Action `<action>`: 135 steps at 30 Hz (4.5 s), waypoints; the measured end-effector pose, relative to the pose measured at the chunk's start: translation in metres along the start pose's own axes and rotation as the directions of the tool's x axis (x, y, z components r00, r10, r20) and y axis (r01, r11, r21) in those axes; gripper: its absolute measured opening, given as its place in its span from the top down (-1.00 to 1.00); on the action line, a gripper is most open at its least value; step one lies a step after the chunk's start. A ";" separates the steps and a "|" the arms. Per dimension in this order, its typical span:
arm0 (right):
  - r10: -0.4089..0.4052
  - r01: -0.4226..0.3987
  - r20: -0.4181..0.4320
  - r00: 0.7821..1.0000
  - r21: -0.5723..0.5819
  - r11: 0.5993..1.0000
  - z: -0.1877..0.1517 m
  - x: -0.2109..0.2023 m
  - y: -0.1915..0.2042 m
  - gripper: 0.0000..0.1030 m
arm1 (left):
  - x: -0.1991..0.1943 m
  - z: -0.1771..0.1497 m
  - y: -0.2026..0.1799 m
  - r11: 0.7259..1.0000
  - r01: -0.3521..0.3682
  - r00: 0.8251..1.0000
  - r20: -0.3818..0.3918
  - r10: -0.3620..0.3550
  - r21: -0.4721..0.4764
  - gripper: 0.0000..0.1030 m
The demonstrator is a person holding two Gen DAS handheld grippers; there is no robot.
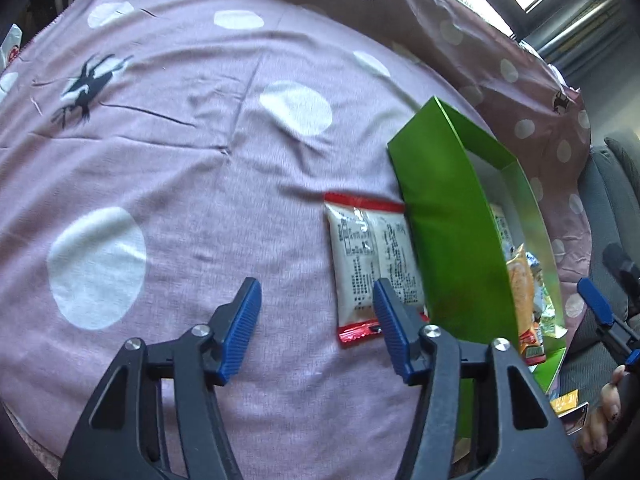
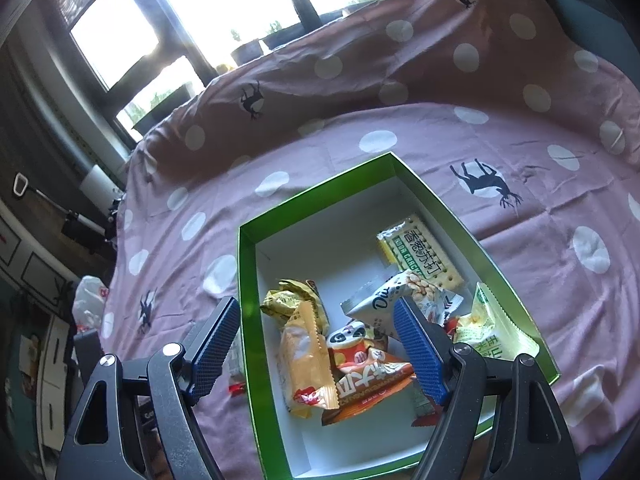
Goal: Organize snacks
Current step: 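Move the right gripper to the white biscuit packet and grasp it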
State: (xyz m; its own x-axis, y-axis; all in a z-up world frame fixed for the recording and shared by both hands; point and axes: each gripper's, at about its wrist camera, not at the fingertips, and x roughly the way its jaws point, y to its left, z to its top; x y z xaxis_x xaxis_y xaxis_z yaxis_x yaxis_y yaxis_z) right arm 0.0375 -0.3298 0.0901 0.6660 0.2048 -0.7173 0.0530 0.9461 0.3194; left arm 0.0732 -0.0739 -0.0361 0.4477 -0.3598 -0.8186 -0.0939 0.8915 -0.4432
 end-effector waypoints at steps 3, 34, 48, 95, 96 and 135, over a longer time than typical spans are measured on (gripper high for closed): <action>-0.003 0.002 -0.002 1.000 -0.013 1.000 0.000 0.001 0.003 -0.54 | 0.003 -0.001 -0.002 1.000 -0.007 1.000 0.016 0.007 0.018 0.04; -0.013 0.012 -0.007 1.000 -0.058 0.998 -0.006 0.004 0.018 -0.54 | 0.017 0.005 -0.032 0.995 0.104 0.994 -0.021 -0.104 0.007 0.56; 0.032 -0.036 -0.057 0.998 -0.077 0.996 -0.011 0.017 0.030 -0.54 | -0.003 0.004 -0.016 0.999 0.052 0.996 0.076 -0.051 -0.014 0.68; 0.264 -0.345 -0.385 0.884 -0.159 0.925 -0.080 0.138 0.151 0.05 | -0.034 -0.010 0.024 0.987 -0.040 0.990 0.143 0.018 0.156 0.85; 0.254 -0.337 -0.376 0.891 -0.174 0.925 -0.079 0.135 0.152 0.05 | -0.036 -0.010 0.022 0.985 -0.047 0.989 0.146 0.023 0.168 0.82; 0.178 -0.285 -0.422 0.889 -0.206 0.936 -0.089 0.158 0.165 0.05 | -0.032 -0.009 0.056 0.986 -0.150 0.981 0.136 0.139 0.073 0.27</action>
State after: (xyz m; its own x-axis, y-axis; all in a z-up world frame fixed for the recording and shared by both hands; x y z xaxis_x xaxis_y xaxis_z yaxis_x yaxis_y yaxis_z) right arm 0.0858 -0.1191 -0.0255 0.2880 0.4562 -0.8420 -0.2929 0.8791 0.3761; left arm 0.0462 -0.0151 -0.0380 0.5471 -0.1910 -0.8150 -0.0949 0.9532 -0.2871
